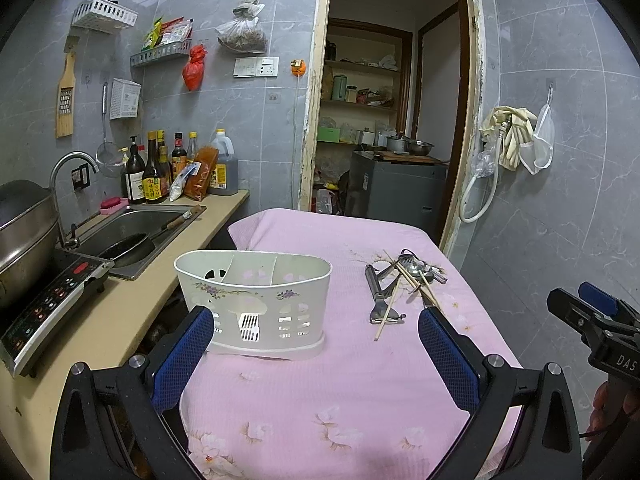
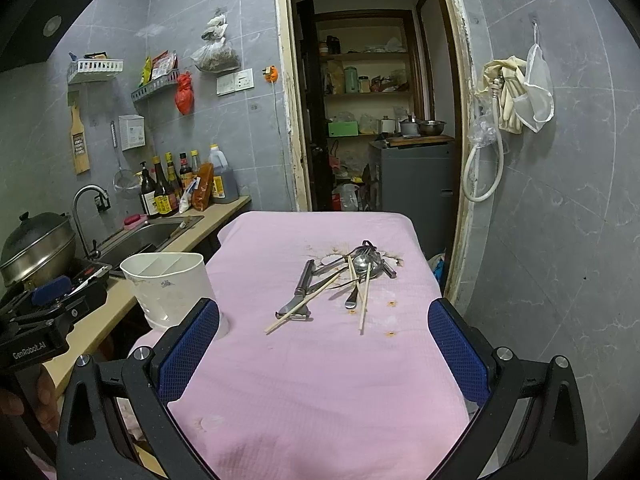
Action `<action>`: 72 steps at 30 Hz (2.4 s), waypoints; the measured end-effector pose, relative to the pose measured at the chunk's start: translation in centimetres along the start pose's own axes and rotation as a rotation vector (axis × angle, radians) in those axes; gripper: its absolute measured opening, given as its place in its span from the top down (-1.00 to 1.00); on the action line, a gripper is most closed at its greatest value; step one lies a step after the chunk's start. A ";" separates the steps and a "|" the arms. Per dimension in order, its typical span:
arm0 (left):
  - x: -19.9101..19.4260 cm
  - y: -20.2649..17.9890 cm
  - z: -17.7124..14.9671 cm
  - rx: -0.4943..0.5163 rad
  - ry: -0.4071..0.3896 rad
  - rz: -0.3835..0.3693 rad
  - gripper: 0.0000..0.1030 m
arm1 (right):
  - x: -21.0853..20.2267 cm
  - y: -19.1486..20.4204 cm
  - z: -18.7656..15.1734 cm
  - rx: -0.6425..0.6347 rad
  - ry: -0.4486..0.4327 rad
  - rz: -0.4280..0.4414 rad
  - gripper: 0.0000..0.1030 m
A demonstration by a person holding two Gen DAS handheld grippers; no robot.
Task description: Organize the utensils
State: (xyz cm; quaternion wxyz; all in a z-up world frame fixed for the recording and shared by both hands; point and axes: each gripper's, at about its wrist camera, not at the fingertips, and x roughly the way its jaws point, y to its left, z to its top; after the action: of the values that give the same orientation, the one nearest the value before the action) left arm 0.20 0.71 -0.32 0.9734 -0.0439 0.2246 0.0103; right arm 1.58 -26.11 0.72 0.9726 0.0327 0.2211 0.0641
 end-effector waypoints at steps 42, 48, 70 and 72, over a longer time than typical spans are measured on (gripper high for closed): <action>-0.1 0.7 -0.3 -0.004 -0.003 -0.012 -1.00 | -0.3 0.3 0.5 -0.011 -0.003 -0.022 -0.98; 0.1 0.0 -0.2 0.008 -0.004 -0.021 -1.00 | -0.3 0.3 0.5 -0.009 -0.002 -0.024 -0.98; 0.4 -0.9 0.5 0.047 -0.015 -0.056 -1.00 | -1.2 0.3 1.3 -0.002 -0.017 -0.062 -0.98; 0.6 -1.2 1.2 0.051 -0.032 -0.067 -1.00 | -1.3 0.0 2.0 0.001 -0.033 -0.072 -0.98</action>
State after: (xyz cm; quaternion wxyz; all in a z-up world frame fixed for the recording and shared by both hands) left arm 1.34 -0.42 0.60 0.9775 -0.0262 0.2073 -0.0274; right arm 1.27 -26.40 3.09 0.9778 0.0262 0.2062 0.0285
